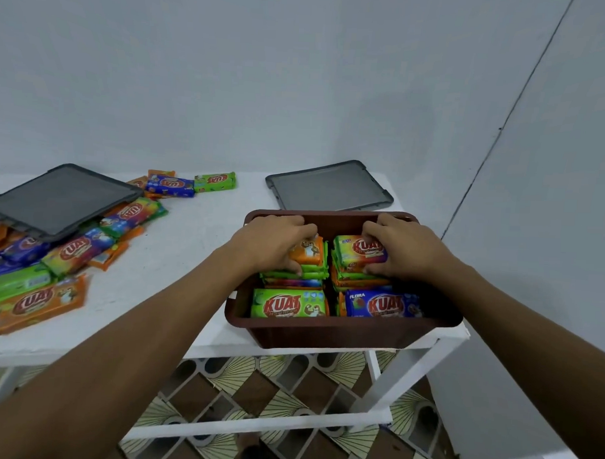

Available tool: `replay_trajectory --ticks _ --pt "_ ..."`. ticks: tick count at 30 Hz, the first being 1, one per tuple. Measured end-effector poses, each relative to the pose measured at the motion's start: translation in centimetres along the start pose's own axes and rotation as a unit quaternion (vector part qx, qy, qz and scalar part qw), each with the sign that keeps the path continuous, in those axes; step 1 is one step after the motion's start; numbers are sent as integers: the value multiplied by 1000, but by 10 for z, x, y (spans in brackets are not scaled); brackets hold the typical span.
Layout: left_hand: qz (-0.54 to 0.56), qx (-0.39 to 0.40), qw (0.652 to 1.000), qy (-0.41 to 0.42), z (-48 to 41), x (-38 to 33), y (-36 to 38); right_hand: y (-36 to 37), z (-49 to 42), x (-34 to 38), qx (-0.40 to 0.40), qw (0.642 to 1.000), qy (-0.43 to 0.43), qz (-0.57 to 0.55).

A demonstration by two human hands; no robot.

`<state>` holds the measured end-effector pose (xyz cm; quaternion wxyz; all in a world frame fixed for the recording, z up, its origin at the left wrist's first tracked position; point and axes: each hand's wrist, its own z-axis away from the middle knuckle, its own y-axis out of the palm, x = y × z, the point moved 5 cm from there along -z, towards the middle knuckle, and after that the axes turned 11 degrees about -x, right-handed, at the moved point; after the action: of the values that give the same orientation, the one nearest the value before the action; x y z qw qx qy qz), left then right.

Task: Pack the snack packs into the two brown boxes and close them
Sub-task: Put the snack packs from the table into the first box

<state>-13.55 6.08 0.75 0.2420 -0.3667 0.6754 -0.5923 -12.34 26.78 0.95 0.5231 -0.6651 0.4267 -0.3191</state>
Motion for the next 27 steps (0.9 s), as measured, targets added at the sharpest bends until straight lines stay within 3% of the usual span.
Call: replay_trajectory --ticks 6,27 --pt "38 2 999 -34 0 4 1 1 2 0 5 1000 -1 3" --pt "58 -18 997 -40 1 4 -3 3 2 -1 10 1000 17 -5"
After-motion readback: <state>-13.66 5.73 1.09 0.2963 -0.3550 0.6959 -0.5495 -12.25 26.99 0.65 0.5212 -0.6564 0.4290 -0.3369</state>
